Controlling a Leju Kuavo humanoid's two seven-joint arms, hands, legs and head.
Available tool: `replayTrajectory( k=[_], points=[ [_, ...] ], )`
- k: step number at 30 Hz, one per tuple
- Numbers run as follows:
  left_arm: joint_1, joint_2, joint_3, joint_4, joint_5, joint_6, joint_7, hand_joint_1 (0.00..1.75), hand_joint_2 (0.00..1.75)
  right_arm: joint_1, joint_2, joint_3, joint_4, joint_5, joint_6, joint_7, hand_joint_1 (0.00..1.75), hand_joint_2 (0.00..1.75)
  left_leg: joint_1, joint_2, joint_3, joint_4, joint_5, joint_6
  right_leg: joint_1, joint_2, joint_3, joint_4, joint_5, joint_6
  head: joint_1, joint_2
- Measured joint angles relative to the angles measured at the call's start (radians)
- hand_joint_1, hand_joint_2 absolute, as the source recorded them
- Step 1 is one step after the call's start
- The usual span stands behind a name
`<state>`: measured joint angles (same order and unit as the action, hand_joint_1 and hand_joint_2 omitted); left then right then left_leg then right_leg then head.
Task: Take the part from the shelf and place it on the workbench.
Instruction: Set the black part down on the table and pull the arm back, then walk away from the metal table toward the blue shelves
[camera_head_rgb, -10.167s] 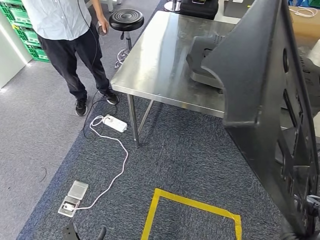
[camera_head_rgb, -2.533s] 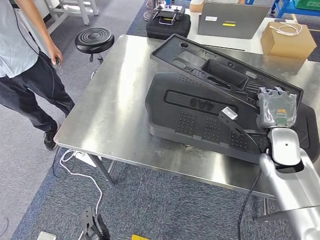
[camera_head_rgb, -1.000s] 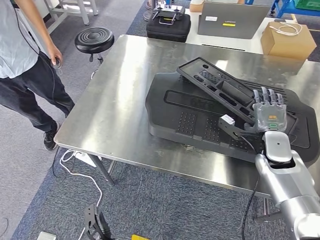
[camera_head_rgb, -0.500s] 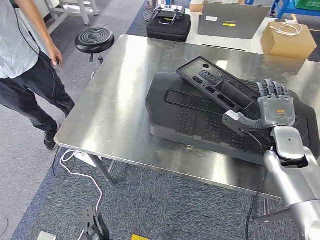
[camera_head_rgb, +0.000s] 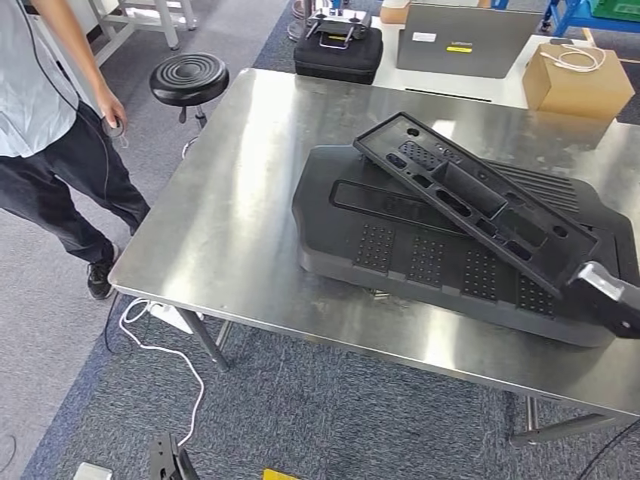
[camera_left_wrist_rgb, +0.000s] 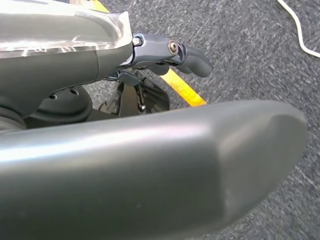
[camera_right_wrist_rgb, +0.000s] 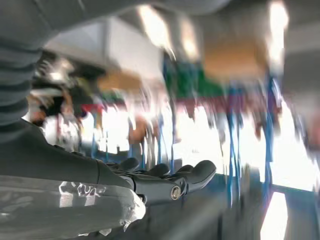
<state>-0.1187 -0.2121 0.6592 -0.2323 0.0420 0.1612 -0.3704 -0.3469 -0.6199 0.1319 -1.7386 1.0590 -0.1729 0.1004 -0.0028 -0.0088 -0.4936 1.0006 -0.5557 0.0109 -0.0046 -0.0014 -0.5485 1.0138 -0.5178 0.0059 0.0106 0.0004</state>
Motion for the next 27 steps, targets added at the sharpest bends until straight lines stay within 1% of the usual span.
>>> replayTrajectory(
  k=[1,2,3,4,5,8,11,12,14,15,16,17,18,19,20,21,22,23,24,25,26,27],
  points=[
    [0.000,0.000,0.001,0.000,0.000,0.004,0.002,0.00,0.00,0.057,0.034,-0.033,-0.040,0.025,-0.143,-0.035,0.00,1.75,0.001,0.000,0.000,0.000,0.000,0.000,0.001,0.000,0.000,0.000,0.000,0.000,0.000,0.000],
    [-0.001,-0.001,0.001,0.000,0.000,0.010,0.005,0.00,0.00,0.113,0.081,-0.061,-0.078,0.047,-0.286,-0.079,0.00,1.75,0.002,-0.001,0.000,0.000,0.000,0.000,0.001,-0.001,0.001,0.000,0.000,0.000,0.000,0.000],
    [-0.001,-0.001,0.001,0.000,0.000,0.019,0.011,0.00,0.00,0.164,0.135,-0.085,-0.114,0.060,-0.407,-0.131,0.00,1.75,0.002,-0.001,0.001,0.000,0.000,0.000,0.002,-0.001,0.001,0.000,0.000,0.000,0.000,0.000],
    [-0.002,-0.002,0.001,0.000,0.000,0.029,0.017,0.00,0.00,0.208,0.185,-0.104,-0.146,0.065,-0.485,-0.182,0.00,1.75,0.003,0.000,0.001,0.000,0.000,0.000,0.002,0.000,0.001,0.000,-0.001,0.000,0.000,0.000],
    [-0.003,-0.002,0.001,0.000,0.000,0.039,0.023,0.00,0.00,0.241,0.239,-0.122,-0.177,0.060,-0.524,-0.246,0.00,1.75,0.003,0.000,0.001,-0.001,0.000,0.000,0.003,0.001,0.001,0.000,-0.001,-0.001,0.000,0.000],
    [-0.006,-0.002,0.001,0.000,0.000,0.061,0.032,0.00,0.00,0.301,0.394,-0.188,-0.250,-0.002,-0.529,-0.429,0.00,1.75,0.005,0.002,0.003,-0.001,0.000,0.000,0.004,0.002,0.001,0.001,-0.001,-0.001,0.000,0.000],
    [-0.007,-0.002,0.001,0.000,0.000,0.077,0.033,0.00,0.00,0.368,0.559,-0.265,-0.312,-0.138,-0.528,-0.612,0.00,1.75,0.003,0.000,0.003,0.003,0.000,0.001,0.002,0.001,0.003,0.000,0.000,0.000,0.000,0.000],
    [-0.007,-0.002,0.002,0.000,0.000,0.081,0.033,0.00,0.00,0.388,0.606,-0.285,-0.328,-0.178,-0.528,-0.661,0.00,1.75,0.001,0.000,0.002,0.005,-0.001,0.002,0.001,0.001,0.003,0.000,0.000,0.001,-0.001,0.000],
    [-0.007,-0.001,0.002,0.000,0.000,0.086,0.034,0.00,0.00,0.426,0.680,-0.320,-0.354,-0.240,-0.527,-0.731,0.00,1.75,0.000,0.001,0.002,0.005,0.000,0.004,-0.001,0.002,0.003,-0.001,0.003,0.005,-0.001,0.000],
    [-0.006,-0.001,0.003,0.000,0.000,0.088,0.035,0.00,0.00,0.445,0.713,-0.333,-0.368,-0.265,-0.527,-0.756,0.00,1.75,0.001,0.001,0.003,0.001,0.004,0.007,-0.001,0.002,0.004,-0.002,0.005,0.008,-0.001,0.000],
    [-0.006,-0.001,0.003,0.000,0.000,0.090,0.034,0.00,0.00,0.463,0.742,-0.344,-0.381,-0.286,-0.527,-0.774,0.00,1.75,0.003,0.003,0.005,-0.005,0.009,0.012,-0.001,0.003,0.003,0.000,0.001,0.012,0.000,0.000],
    [-0.007,-0.002,0.004,0.000,0.000,0.092,0.033,0.00,0.00,0.479,0.767,-0.353,-0.392,-0.299,-0.527,-0.785,0.00,1.75,0.006,0.005,0.006,-0.011,0.015,0.016,-0.001,0.003,-0.002,0.013,-0.010,0.016,0.000,0.000],
    [-0.006,-0.002,0.004,0.000,0.000,0.092,0.033,0.00,0.00,0.492,0.787,-0.360,-0.403,-0.309,-0.527,-0.791,0.00,1.75,0.010,0.008,0.008,-0.017,0.019,0.020,-0.002,0.004,-0.016,0.045,-0.033,0.020,0.000,0.000],
    [-0.006,-0.002,0.004,0.000,0.000,0.093,0.032,0.00,0.00,0.503,0.802,-0.366,-0.410,-0.314,-0.527,-0.793,0.00,1.75,0.012,0.010,0.008,-0.019,0.021,0.023,-0.004,0.004,-0.038,0.096,-0.064,0.024,0.001,0.000],
    [-0.006,-0.002,0.005,0.000,0.000,0.094,0.032,0.00,0.00,0.512,0.814,-0.371,-0.415,-0.317,-0.527,-0.795,0.00,1.75,0.012,0.012,0.008,-0.019,0.022,0.024,-0.007,0.004,-0.066,0.161,-0.094,0.029,0.001,0.000],
    [-0.005,-0.002,0.005,0.000,0.000,0.095,0.032,0.00,0.00,0.520,0.824,-0.376,-0.418,-0.320,-0.527,-0.795,0.00,1.75,0.013,0.013,0.008,-0.019,0.022,0.024,-0.010,0.003,-0.095,0.223,-0.116,0.033,0.001,0.000],
    [-0.005,-0.002,0.005,0.000,0.000,0.095,0.032,0.00,0.00,0.527,0.832,-0.379,-0.421,-0.323,-0.527,-0.795,0.00,1.75,0.013,0.013,0.009,-0.019,0.021,0.023,-0.013,0.003,-0.113,0.262,-0.119,0.038,0.001,0.000],
    [-0.004,-0.002,0.006,0.000,0.000,0.095,0.032,0.00,0.00,0.532,0.839,-0.382,-0.424,-0.325,-0.526,-0.795,0.00,1.75,0.015,0.013,0.010,-0.018,0.021,0.022,-0.016,0.003,-0.116,0.266,-0.103,0.042,0.001,0.000],
    [-0.004,-0.002,0.006,0.000,0.000,0.095,0.032,0.00,0.00,0.536,0.845,-0.384,-0.428,-0.327,-0.526,-0.795,0.00,1.75,0.017,0.013,0.012,-0.018,0.019,0.019,-0.018,0.003,-0.102,0.232,-0.069,0.045,0.001,0.000],
    [-0.004,-0.002,0.006,0.000,0.000,0.095,0.032,0.00,0.00,0.539,0.850,-0.386,-0.432,-0.327,-0.526,-0.795,0.00,1.75,0.019,0.012,0.015,-0.016,0.016,0.014,-0.021,0.003,-0.076,0.169,-0.027,0.049,0.001,0.000],
    [-0.005,-0.002,0.006,0.000,0.000,0.095,0.032,0.00,0.00,0.541,0.855,-0.387,-0.435,-0.327,-0.526,-0.795,0.00,1.75,0.019,0.011,0.016,-0.014,0.012,0.008,-0.020,0.004,-0.047,0.107,0.004,0.049,0.002,0.000],
    [-0.005,-0.002,0.006,0.000,0.000,0.096,0.032,0.00,0.00,0.545,0.859,-0.389,-0.438,-0.327,-0.526,-0.795,0.00,1.75,0.019,0.010,0.017,-0.012,0.009,0.002,-0.019,0.006,-0.026,0.060,0.025,0.046,0.001,0.000]
  ],
)
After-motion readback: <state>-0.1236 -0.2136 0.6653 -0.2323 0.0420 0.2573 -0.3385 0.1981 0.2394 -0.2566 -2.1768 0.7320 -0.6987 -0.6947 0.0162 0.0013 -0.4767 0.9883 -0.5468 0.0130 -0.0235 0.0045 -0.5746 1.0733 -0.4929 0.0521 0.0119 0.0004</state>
